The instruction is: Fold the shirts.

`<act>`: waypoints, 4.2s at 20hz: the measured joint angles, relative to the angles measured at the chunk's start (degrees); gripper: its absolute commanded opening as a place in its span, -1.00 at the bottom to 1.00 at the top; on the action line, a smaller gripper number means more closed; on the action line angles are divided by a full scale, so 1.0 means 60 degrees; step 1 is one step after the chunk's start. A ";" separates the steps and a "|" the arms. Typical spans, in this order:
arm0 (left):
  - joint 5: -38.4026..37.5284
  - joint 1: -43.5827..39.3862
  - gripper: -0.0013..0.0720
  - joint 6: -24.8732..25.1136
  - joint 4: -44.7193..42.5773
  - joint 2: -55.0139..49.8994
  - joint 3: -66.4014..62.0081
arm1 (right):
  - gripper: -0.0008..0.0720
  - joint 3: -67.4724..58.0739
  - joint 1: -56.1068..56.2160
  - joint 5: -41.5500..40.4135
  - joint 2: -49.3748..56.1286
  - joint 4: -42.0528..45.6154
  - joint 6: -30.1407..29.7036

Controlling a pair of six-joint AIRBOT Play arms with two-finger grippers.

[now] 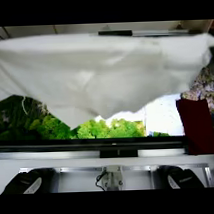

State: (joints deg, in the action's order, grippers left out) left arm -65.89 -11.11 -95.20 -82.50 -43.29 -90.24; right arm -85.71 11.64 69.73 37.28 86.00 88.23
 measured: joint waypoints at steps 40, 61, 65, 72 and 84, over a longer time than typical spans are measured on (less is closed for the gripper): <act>0.3217 -0.3942 0.56 -0.0616 0.5646 -0.5890 0.6910 | -0.81 0.2947 -0.0007 -0.1446 0.5992 0.0233 0.1169; 0.4681 -0.3184 -0.90 0.1490 0.4605 -0.4699 0.4896 | -0.81 0.2506 0.0000 -0.0951 0.4736 0.0561 0.0535; 0.4717 -0.2317 -0.90 0.1723 0.2907 -0.2240 0.2528 | -0.81 0.1002 0.0000 -0.1049 0.2885 0.1264 -0.0601; 0.4747 -0.2430 -0.90 0.1169 0.1821 0.0463 0.0514 | -0.81 -0.0619 0.0000 -0.1796 -0.0011 0.0787 -0.1147; 0.1861 -0.2022 -0.90 -0.0849 -0.2433 -0.0481 0.1035 | -0.81 -0.0342 0.0000 0.2554 0.2142 0.1104 -0.1035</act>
State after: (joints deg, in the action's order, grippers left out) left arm -54.72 -23.24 -100.29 -97.10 -46.17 -84.03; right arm -87.77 11.64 85.06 50.13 92.62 82.02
